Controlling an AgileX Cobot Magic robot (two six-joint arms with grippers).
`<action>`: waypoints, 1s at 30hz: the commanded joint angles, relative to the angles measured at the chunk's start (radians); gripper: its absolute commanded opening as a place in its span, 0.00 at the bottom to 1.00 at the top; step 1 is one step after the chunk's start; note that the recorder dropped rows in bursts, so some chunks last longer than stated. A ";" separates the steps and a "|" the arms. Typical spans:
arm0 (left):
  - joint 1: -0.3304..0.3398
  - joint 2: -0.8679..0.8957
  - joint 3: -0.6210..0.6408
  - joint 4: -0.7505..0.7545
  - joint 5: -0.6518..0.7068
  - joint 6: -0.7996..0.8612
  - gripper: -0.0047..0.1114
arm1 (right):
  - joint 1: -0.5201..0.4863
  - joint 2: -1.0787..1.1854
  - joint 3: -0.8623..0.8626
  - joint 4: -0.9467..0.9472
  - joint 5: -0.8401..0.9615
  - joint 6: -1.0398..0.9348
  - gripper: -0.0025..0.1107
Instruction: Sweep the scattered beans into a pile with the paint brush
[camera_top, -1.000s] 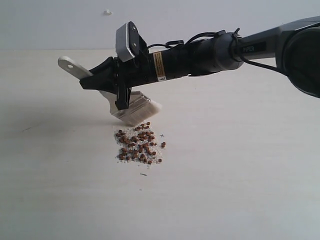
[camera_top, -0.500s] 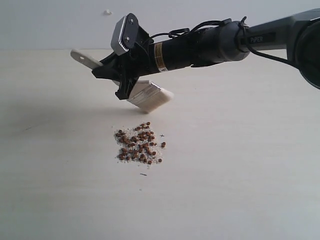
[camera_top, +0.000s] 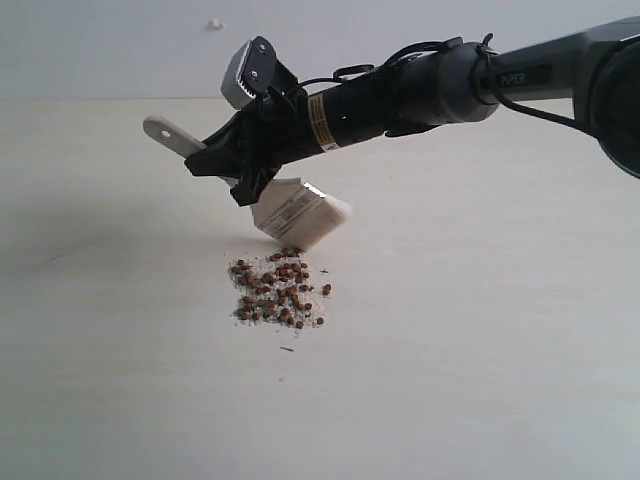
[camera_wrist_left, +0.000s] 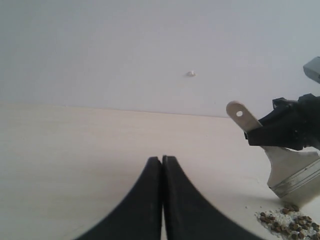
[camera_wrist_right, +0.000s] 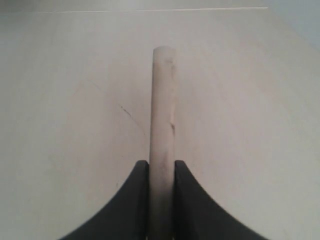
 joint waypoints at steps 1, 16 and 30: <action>-0.007 -0.006 0.004 0.004 -0.001 -0.003 0.04 | 0.000 -0.047 -0.005 -0.006 0.018 0.077 0.02; -0.007 -0.006 0.004 0.004 -0.001 -0.003 0.04 | 0.000 -0.387 0.312 -0.121 0.378 0.237 0.02; -0.007 -0.006 0.004 0.004 -0.001 -0.003 0.04 | 0.000 -0.731 0.773 0.728 0.540 -0.397 0.02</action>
